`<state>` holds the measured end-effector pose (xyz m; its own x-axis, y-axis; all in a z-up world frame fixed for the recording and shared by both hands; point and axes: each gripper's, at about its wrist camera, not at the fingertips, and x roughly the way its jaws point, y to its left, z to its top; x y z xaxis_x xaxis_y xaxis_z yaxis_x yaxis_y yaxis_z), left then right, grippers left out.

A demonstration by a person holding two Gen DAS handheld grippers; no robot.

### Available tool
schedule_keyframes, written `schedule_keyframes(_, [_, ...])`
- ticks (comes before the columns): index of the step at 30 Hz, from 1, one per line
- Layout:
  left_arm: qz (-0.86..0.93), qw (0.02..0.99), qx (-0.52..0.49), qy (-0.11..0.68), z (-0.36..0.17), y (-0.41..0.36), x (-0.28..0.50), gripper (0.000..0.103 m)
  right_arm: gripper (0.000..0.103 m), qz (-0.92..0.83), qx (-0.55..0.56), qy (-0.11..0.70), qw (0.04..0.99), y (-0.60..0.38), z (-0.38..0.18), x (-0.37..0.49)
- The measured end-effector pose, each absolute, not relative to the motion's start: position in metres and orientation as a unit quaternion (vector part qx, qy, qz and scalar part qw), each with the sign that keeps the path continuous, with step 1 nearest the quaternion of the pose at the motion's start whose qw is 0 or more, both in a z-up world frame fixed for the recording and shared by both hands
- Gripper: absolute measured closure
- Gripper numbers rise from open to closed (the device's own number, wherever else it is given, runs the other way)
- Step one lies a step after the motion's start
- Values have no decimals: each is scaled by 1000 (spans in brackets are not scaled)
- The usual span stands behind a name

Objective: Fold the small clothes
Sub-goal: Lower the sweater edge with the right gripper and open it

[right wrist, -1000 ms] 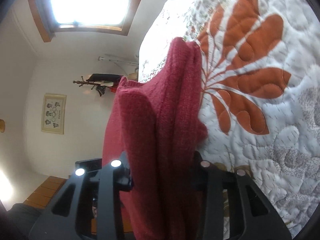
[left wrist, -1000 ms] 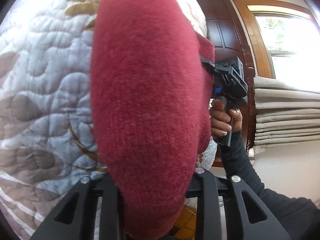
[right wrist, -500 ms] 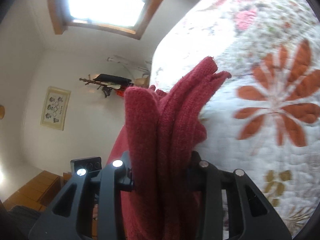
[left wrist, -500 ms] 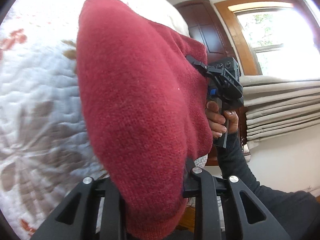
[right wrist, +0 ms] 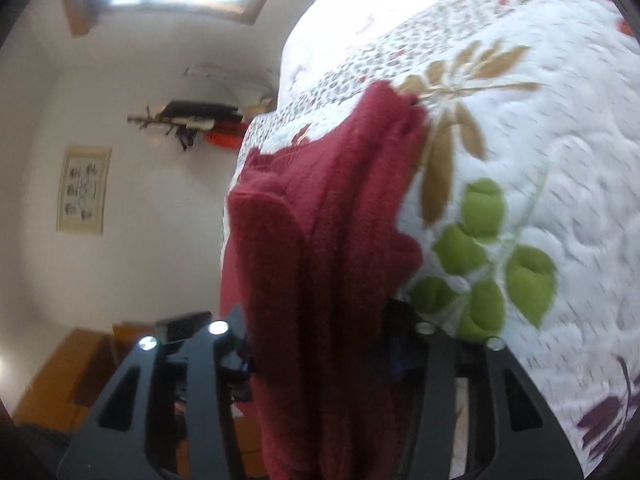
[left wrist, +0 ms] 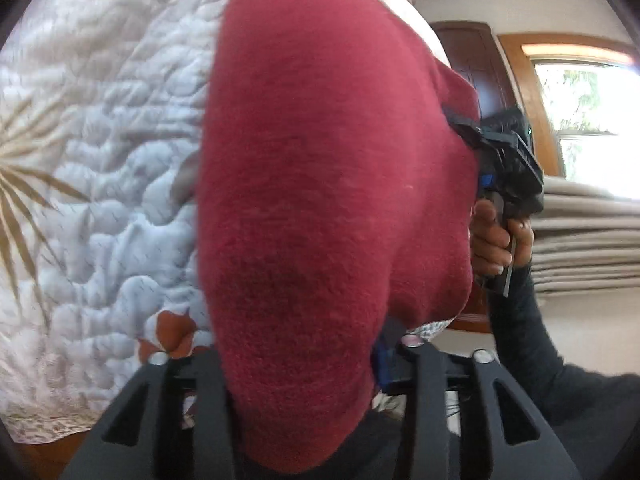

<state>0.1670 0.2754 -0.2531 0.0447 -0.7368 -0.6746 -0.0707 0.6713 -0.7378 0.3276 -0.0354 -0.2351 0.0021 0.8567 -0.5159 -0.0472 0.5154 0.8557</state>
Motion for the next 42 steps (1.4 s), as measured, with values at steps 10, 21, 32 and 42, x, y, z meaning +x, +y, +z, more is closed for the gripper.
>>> schedule_keyframes(10, [-220, 759, -250, 559, -158, 325, 139, 40, 52, 328, 282, 566, 702, -52, -160, 331])
schedule_keyframes(21, [-326, 728, -252, 547, -186, 252, 161, 44, 96, 237, 237, 601, 726, -52, -228, 342])
schedule_keyframes(32, [-309, 772, -310, 461, -143, 290, 193, 18, 78, 313, 186, 543, 757, -17, -148, 263])
schedule_keyframes(42, [-314, 757, -246, 518, -183, 251, 242, 21, 93, 242, 105, 571, 777, -15, -169, 232])
